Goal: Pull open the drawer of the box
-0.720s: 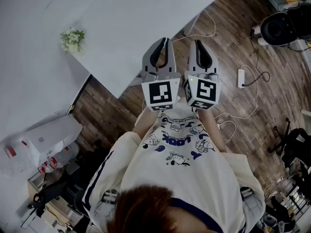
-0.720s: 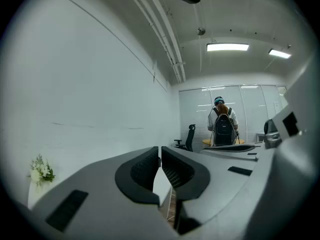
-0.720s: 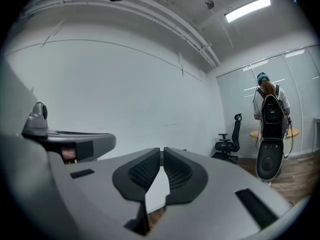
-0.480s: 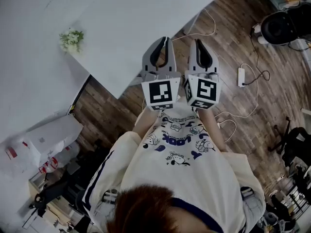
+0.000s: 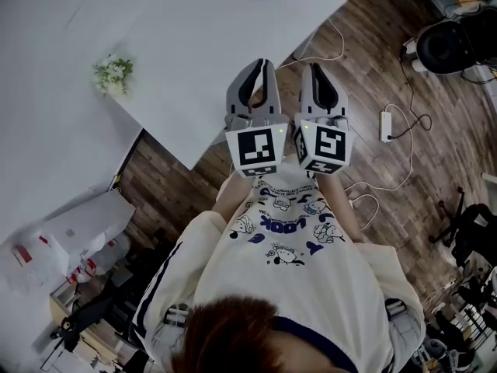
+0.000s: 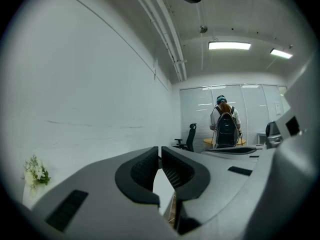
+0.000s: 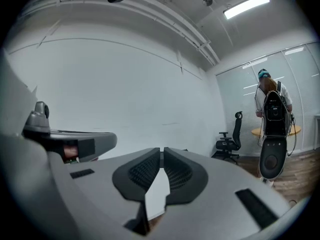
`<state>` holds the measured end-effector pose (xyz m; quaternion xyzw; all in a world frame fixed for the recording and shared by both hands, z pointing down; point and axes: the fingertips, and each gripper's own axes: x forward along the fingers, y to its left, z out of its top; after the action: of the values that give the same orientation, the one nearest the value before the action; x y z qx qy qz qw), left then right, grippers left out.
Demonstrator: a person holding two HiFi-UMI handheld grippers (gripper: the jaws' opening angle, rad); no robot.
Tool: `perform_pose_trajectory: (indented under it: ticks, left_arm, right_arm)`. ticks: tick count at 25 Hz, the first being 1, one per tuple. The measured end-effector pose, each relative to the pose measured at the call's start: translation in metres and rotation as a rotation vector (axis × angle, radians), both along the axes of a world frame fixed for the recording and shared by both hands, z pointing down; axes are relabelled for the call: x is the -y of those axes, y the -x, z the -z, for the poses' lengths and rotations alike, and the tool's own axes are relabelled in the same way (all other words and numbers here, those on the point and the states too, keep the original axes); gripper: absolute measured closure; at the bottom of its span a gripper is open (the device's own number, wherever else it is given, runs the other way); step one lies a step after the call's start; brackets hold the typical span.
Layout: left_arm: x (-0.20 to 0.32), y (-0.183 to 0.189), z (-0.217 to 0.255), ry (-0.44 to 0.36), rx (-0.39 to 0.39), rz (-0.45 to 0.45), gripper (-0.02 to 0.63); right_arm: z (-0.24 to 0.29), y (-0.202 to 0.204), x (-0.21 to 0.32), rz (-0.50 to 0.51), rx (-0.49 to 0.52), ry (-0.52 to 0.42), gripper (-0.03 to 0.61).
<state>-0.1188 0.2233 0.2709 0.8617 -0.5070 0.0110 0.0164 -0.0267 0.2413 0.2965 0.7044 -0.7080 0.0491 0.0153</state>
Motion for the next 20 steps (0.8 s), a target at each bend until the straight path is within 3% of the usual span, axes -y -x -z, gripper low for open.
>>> perform_pose_trajectory:
  ticks: [20]
  left_arm:
    - [0.082, -0.010, -0.006, 0.008, 0.003, -0.060, 0.584]
  right_arm:
    - [-0.011, -0.007, 0.077, -0.044, 0.026, 0.021, 0.535]
